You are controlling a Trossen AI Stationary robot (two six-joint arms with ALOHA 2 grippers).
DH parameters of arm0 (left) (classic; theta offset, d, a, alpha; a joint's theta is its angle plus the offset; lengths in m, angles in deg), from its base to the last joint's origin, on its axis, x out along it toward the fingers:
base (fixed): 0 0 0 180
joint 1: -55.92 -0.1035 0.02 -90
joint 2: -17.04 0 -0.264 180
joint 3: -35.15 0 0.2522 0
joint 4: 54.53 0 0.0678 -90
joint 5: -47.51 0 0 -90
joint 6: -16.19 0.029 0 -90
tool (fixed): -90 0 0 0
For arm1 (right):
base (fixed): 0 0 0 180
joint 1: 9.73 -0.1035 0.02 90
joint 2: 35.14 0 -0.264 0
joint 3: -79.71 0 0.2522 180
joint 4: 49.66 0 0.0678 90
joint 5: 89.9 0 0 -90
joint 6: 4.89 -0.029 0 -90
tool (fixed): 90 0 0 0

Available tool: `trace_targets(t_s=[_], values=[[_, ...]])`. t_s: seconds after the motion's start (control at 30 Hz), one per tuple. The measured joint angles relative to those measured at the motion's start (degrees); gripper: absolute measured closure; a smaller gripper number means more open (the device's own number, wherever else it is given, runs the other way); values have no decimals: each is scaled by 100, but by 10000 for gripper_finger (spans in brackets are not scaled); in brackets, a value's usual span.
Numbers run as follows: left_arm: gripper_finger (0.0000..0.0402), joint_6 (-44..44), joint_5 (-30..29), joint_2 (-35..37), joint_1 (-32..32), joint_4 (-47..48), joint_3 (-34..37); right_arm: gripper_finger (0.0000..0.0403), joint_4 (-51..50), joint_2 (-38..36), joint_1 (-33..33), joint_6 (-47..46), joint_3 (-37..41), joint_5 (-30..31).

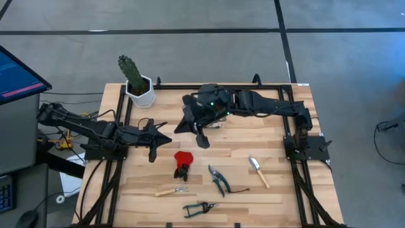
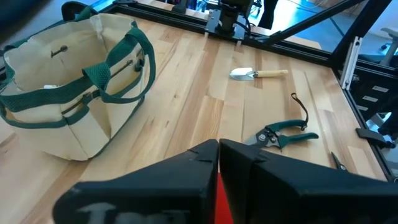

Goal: Pick & Place Garden tools in Gardening bag
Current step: Put the gloves into the gardening bag

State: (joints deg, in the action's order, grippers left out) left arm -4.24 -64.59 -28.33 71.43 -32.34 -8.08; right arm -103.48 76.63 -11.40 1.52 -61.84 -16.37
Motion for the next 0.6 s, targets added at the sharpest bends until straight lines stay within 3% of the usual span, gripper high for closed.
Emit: trace_targets(t_s=[0.2,0.33,0.47,0.6], values=[[398,-99,-3,0,0,-2,2,401,-81,-65,18,284,-8,-73],[398,-112,-3,0,-4,-7,2,401,-201,-71,94,324,93,-435],[398,-113,-7,0,-4,-9,2,401,-160,-169,215,283,545,-637],[398,-111,-11,0,-4,-33,2,401,628,-509,297,56,1309,-523]])
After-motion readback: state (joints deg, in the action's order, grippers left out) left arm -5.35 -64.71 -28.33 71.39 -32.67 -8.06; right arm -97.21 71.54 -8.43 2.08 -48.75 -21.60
